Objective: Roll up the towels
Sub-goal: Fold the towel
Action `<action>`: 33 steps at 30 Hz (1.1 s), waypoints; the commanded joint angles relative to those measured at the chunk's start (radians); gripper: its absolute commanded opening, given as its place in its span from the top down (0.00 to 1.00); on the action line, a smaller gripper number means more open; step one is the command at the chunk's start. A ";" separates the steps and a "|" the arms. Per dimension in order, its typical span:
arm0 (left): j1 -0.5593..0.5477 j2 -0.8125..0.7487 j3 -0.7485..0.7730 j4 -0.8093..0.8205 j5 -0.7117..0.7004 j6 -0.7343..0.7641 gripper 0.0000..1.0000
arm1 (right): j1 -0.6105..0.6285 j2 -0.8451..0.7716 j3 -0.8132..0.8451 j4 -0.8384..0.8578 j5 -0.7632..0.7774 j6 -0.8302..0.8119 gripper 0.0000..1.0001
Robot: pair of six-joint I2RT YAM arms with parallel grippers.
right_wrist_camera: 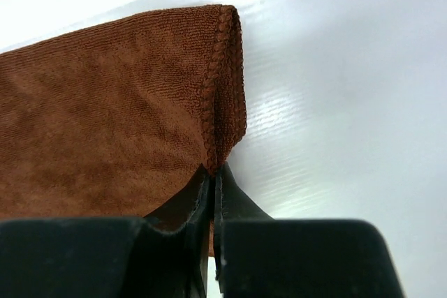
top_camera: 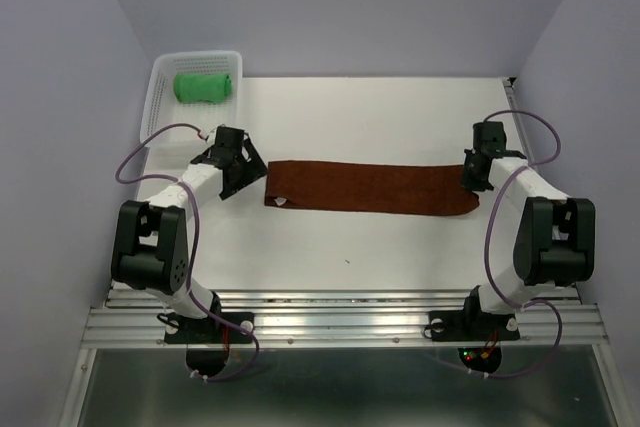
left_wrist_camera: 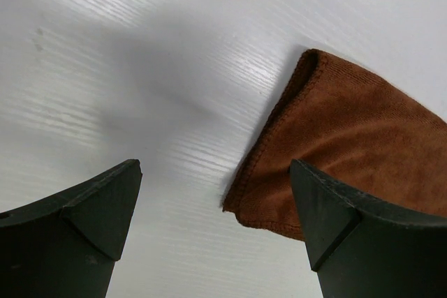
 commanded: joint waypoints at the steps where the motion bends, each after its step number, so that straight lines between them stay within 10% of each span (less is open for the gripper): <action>1: -0.034 0.028 0.005 0.059 0.069 0.049 0.01 | -0.009 0.007 0.068 -0.014 0.049 -0.105 0.99; 7: -0.125 0.089 0.042 0.065 0.066 0.061 0.11 | -0.018 0.027 0.105 -0.014 0.077 -0.131 0.99; 17: -0.147 0.200 0.078 0.056 0.079 0.047 0.62 | -0.038 0.046 0.215 -0.038 0.065 -0.155 0.99; 33: -0.255 0.273 0.101 0.083 0.125 0.043 0.94 | -0.057 0.020 0.333 -0.115 -0.125 -0.123 0.99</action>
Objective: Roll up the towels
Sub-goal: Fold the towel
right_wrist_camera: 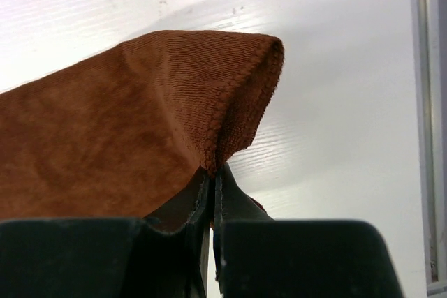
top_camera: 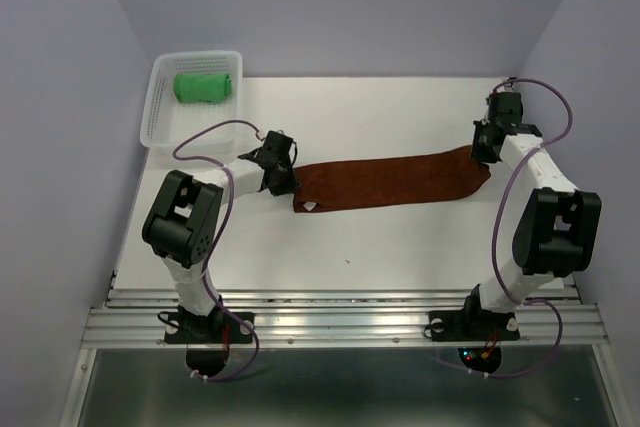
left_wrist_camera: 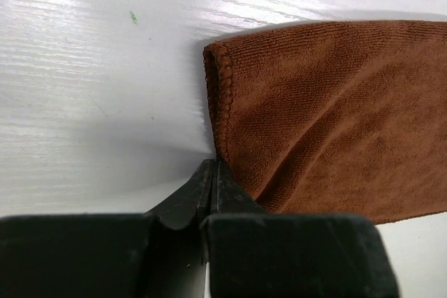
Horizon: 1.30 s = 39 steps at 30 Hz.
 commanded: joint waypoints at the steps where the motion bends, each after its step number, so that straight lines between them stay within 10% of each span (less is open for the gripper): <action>1: -0.007 0.037 0.013 -0.031 0.004 0.001 1.00 | 0.005 -0.060 0.050 -0.029 -0.106 0.039 0.99; 39: -0.012 0.020 -0.024 0.016 0.027 0.020 1.00 | 0.718 0.150 0.419 -0.184 -0.178 0.133 0.99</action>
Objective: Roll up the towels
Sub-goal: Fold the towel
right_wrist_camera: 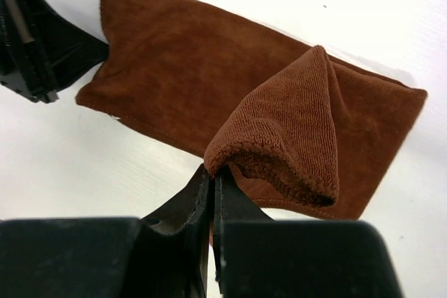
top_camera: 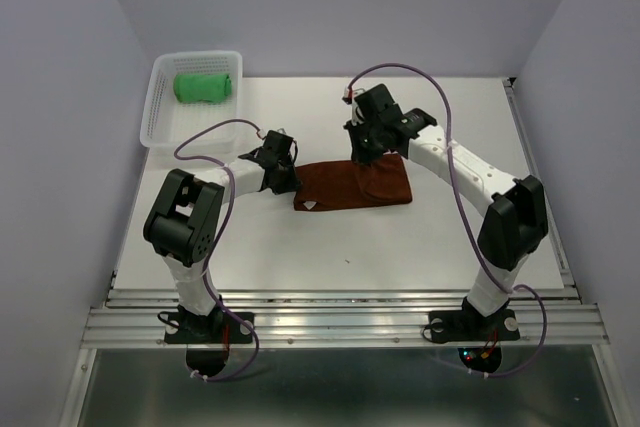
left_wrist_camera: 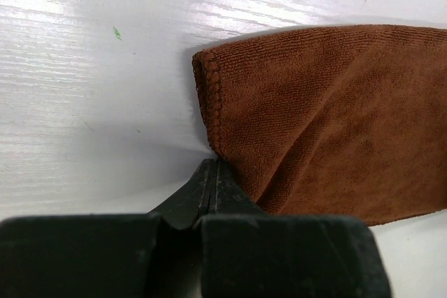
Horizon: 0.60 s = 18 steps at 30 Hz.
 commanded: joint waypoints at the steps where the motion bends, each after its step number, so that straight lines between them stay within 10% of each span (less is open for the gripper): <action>1: -0.008 0.005 -0.028 -0.023 0.005 0.025 1.00 | 0.038 0.035 0.093 -0.003 0.004 0.026 0.99; 18: -0.008 0.001 -0.015 -0.042 -0.008 0.031 1.00 | 0.113 0.222 0.226 0.011 -0.010 0.074 0.99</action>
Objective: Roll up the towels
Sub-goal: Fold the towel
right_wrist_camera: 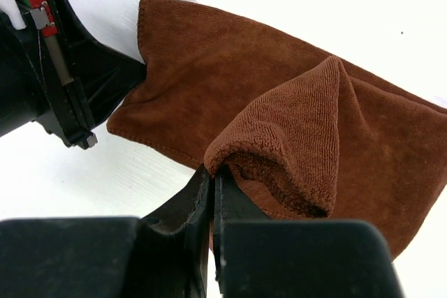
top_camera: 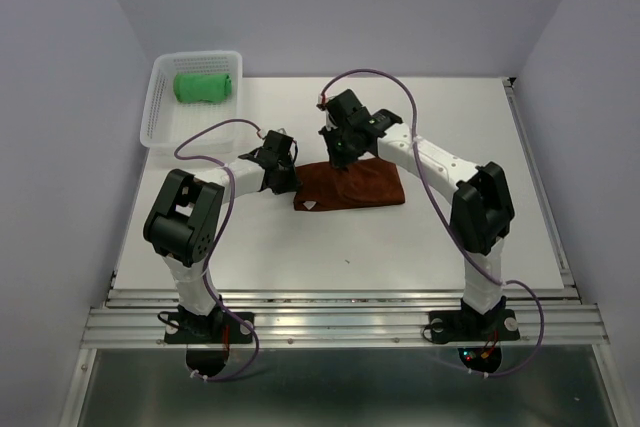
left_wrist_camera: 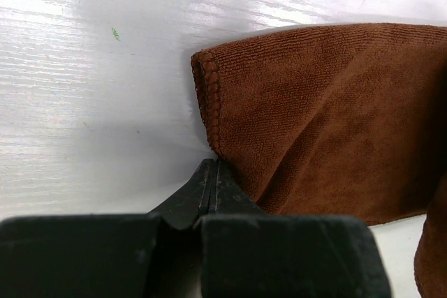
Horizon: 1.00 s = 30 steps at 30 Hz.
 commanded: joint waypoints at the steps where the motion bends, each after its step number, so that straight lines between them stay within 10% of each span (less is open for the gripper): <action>1: -0.007 0.001 -0.014 -0.048 -0.010 0.024 1.00 | 0.016 0.037 0.073 0.019 -0.013 0.018 0.99; 21: -0.006 -0.010 -0.022 -0.057 -0.019 0.014 1.00 | 0.065 0.249 0.182 0.062 -0.088 0.057 0.93; 30: 0.008 -0.036 -0.029 -0.104 -0.108 -0.012 1.00 | 0.085 0.289 0.219 0.085 -0.055 -0.006 0.64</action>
